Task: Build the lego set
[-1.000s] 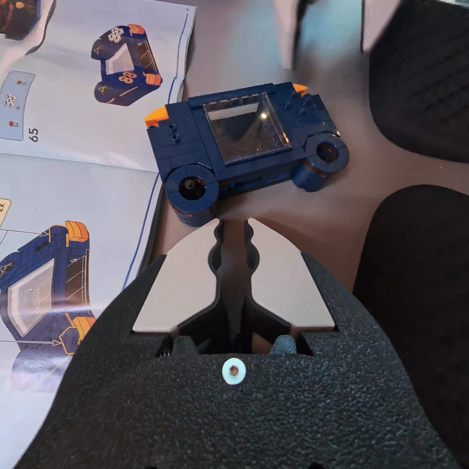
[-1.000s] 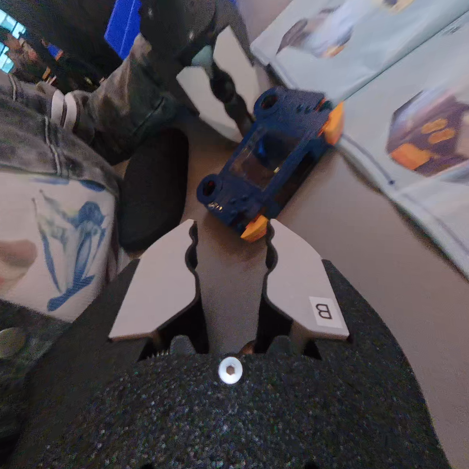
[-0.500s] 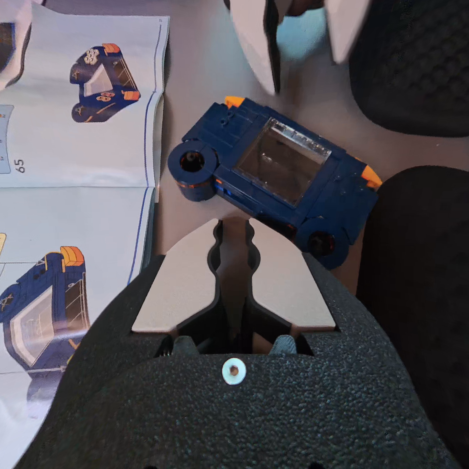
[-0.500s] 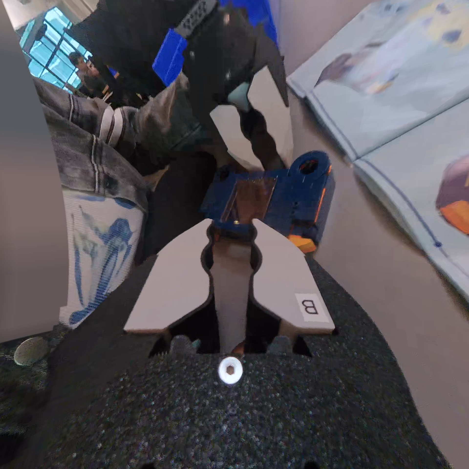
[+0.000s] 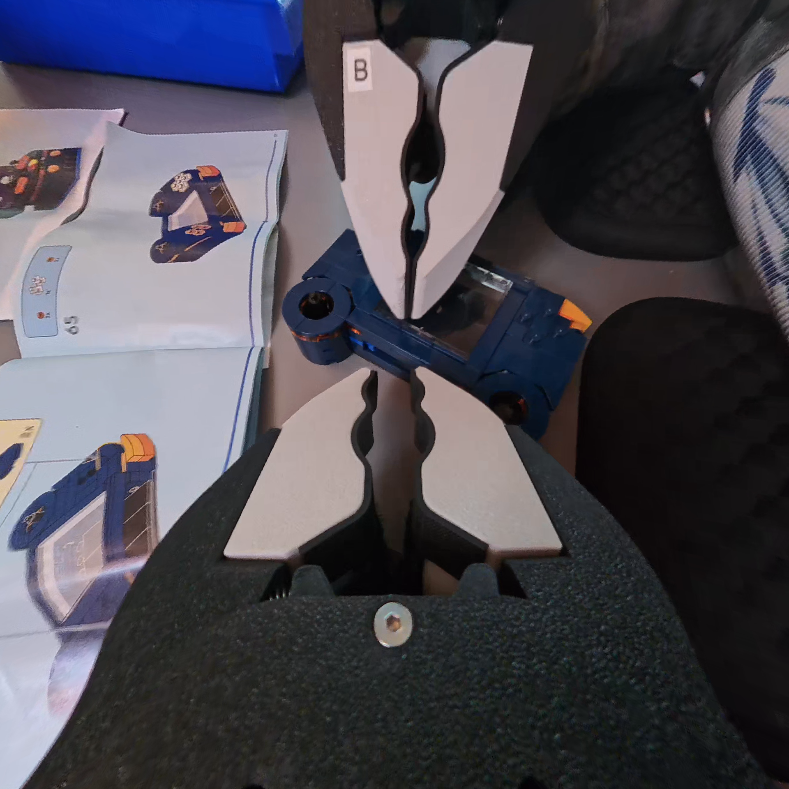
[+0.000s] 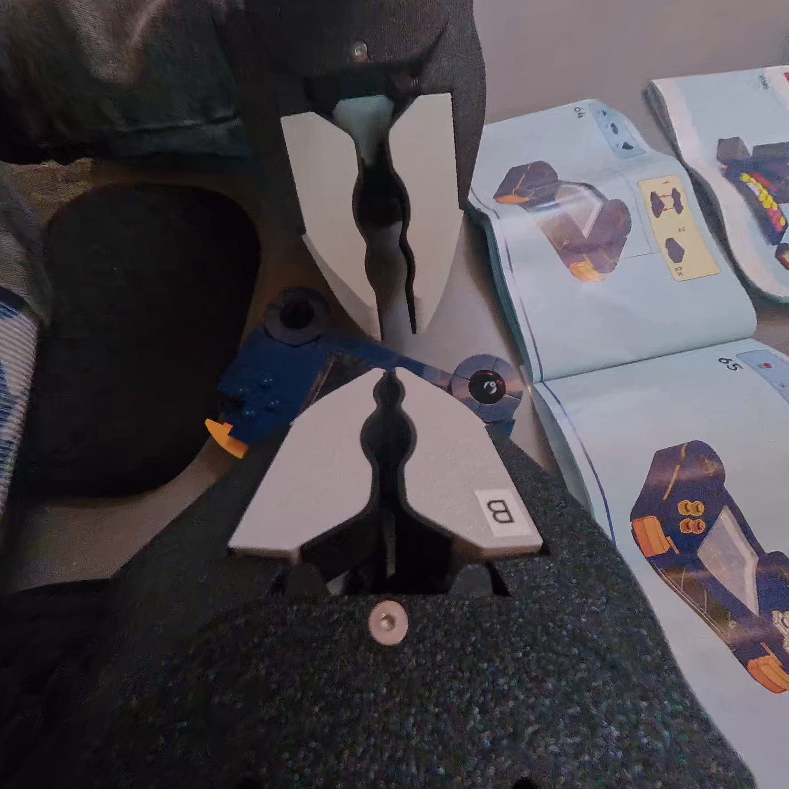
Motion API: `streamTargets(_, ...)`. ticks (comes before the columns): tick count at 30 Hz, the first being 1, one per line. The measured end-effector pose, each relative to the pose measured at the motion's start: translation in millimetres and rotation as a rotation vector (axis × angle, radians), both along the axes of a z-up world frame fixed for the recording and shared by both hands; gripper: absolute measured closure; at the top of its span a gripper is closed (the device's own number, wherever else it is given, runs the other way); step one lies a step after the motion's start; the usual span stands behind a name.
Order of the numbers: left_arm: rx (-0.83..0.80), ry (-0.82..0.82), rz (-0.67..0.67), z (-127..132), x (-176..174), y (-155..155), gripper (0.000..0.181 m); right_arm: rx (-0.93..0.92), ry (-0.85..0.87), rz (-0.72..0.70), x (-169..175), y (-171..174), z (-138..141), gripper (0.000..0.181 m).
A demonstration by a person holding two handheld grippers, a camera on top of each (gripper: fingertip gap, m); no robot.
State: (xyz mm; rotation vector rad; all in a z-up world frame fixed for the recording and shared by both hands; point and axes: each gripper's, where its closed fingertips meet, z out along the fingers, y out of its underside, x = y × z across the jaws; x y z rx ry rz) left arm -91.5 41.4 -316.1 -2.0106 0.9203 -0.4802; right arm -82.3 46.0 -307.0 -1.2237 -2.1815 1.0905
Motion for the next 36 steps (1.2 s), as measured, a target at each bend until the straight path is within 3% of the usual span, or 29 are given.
streamTargets(2, 0.069, 0.077, 0.09, 7, -19, 8, 0.167, 0.023, 0.033, -0.016, -2, 5, 7, 0.181)
streamTargets(3, 0.125, 0.138, 0.174, 13, -37, 14, 0.167, -0.012, 0.13, -0.029, -6, 9, 21, 0.18)
streamTargets(6, 0.282, 0.364, 0.613, 39, -120, 29, 0.163, -0.183, 0.455, -0.193, -13, 51, 73, 0.168)
streamTargets(7, 0.276, 0.407, 0.677, 38, -136, 26, 0.159, -0.232, 0.507, -0.283, -12, 72, 81, 0.163)
streamTargets(9, 0.149, 0.398, 0.684, 16, -142, 21, 0.158, -0.259, 0.49, -0.457, -9, 108, 72, 0.162)
streamTargets(11, 0.01, 0.364, 0.656, -10, -136, 19, 0.168, -0.157, 0.36, -0.577, -6, 132, 40, 0.168)
streamTargets(16, -0.086, 0.319, 0.564, -19, -116, 11, 0.181, 0.14, 0.007, -0.601, -5, 140, -26, 0.173)
streamTargets(19, -0.091, 0.402, 0.535, -19, -112, 6, 0.181, 0.22, 0.004, -0.603, -3, 141, -29, 0.181)
streamTargets(25, 0.0, 0.764, 0.4, -18, -99, -1, 0.181, 0.19, -0.003, -0.605, -1, 141, -29, 0.181)
streamTargets(36, -0.033, 0.689, 0.365, -19, -97, -10, 0.181, 0.221, 0.004, -0.604, -1, 140, -29, 0.181)
